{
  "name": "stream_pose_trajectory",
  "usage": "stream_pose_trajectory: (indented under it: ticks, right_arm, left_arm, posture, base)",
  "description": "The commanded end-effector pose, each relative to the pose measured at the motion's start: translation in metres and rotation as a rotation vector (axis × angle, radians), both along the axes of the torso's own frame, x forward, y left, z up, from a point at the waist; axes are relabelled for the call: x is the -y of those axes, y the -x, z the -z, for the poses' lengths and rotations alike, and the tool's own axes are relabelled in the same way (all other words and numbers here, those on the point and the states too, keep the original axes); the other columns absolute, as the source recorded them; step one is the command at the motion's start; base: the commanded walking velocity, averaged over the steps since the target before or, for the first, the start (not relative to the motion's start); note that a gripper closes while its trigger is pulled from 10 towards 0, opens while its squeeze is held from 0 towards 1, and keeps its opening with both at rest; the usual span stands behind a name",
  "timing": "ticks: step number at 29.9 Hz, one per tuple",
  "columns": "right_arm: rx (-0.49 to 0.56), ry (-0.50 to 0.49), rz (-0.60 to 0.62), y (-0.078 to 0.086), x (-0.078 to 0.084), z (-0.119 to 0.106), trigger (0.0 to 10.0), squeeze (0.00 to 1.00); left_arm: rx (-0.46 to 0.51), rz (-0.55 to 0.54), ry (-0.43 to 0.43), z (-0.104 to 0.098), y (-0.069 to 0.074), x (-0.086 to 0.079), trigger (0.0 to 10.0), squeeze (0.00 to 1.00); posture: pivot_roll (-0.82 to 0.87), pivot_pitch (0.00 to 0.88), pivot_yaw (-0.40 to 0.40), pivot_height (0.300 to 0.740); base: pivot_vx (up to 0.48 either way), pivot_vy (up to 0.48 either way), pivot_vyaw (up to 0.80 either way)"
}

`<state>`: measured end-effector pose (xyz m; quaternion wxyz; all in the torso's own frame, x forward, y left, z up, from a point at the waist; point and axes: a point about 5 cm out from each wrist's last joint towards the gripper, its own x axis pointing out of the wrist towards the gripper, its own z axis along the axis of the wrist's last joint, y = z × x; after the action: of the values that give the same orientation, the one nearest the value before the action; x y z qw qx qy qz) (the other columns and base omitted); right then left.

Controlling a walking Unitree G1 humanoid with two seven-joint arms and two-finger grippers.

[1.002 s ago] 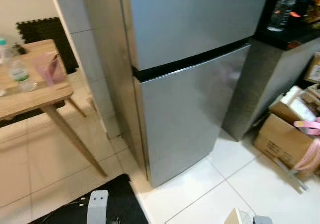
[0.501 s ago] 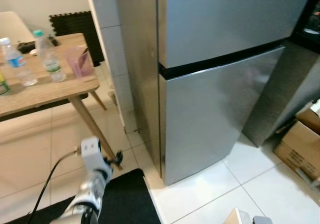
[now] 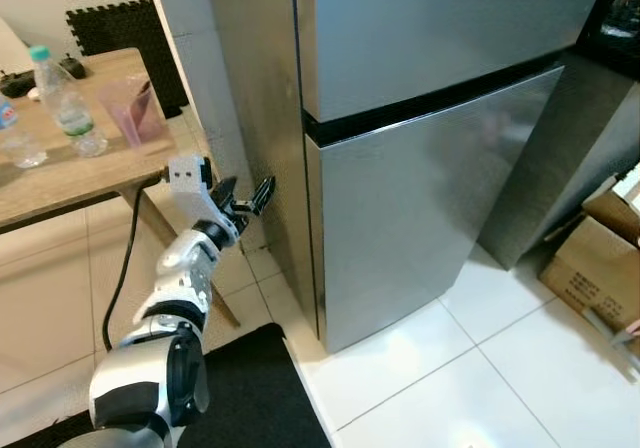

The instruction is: Restocking fridge

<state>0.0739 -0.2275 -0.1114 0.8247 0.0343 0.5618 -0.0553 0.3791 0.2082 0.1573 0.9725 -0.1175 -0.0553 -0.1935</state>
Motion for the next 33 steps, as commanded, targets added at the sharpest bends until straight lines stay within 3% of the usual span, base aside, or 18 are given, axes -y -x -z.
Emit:
stream_pose_trajectory:
  ticks: [1, 3, 7, 19, 20, 21, 24, 27, 33]
  right_arm:
    - [0.007, -0.003, -0.010, 0.004, -0.002, 0.001, 10.0, 0.00]
    - [0.007, -0.003, -0.010, 0.004, -0.002, 0.001, 10.0, 0.00]
    - [0.013, -0.002, -0.009, 0.008, 0.000, 0.000, 10.0, 0.00]
    - [0.043, 0.004, 0.000, 0.006, 0.003, -0.001, 10.0, 0.00]
    - [0.041, 0.002, 0.001, 0.008, 0.002, -0.001, 10.0, 0.00]
    - [0.039, 0.001, 0.001, 0.010, 0.001, 0.000, 10.0, 0.00]
    - [0.034, -0.002, 0.004, 0.013, 0.000, 0.000, 10.0, 0.00]
    - [0.020, -0.002, 0.010, 0.022, 0.000, 0.001, 10.0, 0.00]
    - [0.018, 0.003, 0.017, 0.026, 0.003, 0.001, 10.0, 0.00]
  left_arm:
    - [-0.004, 0.080, -0.057, -0.008, -0.002, -0.002, 10.0, 1.00]
    - [-0.004, 0.080, -0.057, -0.008, -0.002, -0.002, 10.0, 1.00]
    - [0.011, 0.251, -0.105, -0.021, -0.004, 0.008, 10.0, 1.00]
    - [0.054, 0.286, -0.221, -0.046, -0.014, 0.020, 10.0, 1.00]
    - [0.063, 0.289, -0.219, -0.049, -0.016, 0.023, 10.0, 0.21]
    - [0.072, 0.302, -0.212, -0.053, -0.016, 0.025, 10.0, 0.00]
    - [0.094, 0.336, -0.203, -0.060, -0.018, 0.032, 10.0, 0.00]
    - [0.104, 0.407, -0.226, -0.065, -0.020, 0.050, 10.0, 0.00]
    - [0.121, 0.479, -0.233, -0.071, -0.020, 0.063, 10.0, 0.00]
  posture:
    - [-0.08, 0.175, 0.020, 0.740]
    - [-0.08, 0.175, 0.020, 0.740]
    - [-0.09, 0.226, 0.031, 0.740]
    - [-0.10, 0.270, 0.049, 0.740]
    - [-0.10, 0.280, 0.050, 0.740]
    - [-0.11, 0.285, 0.051, 0.740]
    - [-0.11, 0.289, 0.051, 0.740]
    - [-0.12, 0.297, 0.051, 0.740]
    - [-0.14, 0.304, 0.057, 0.740]
  base:
    - [0.000, 0.000, 0.00]
    - [0.000, 0.000, 0.00]
    - [0.000, 0.000, 0.00]
    - [0.000, 0.000, 0.00]
    - [0.000, 0.000, 0.00]
    - [0.000, 0.000, 0.00]
    - [0.000, 0.000, 0.00]
    - [0.000, 0.000, 0.00]
    - [0.000, 0.000, 0.00]
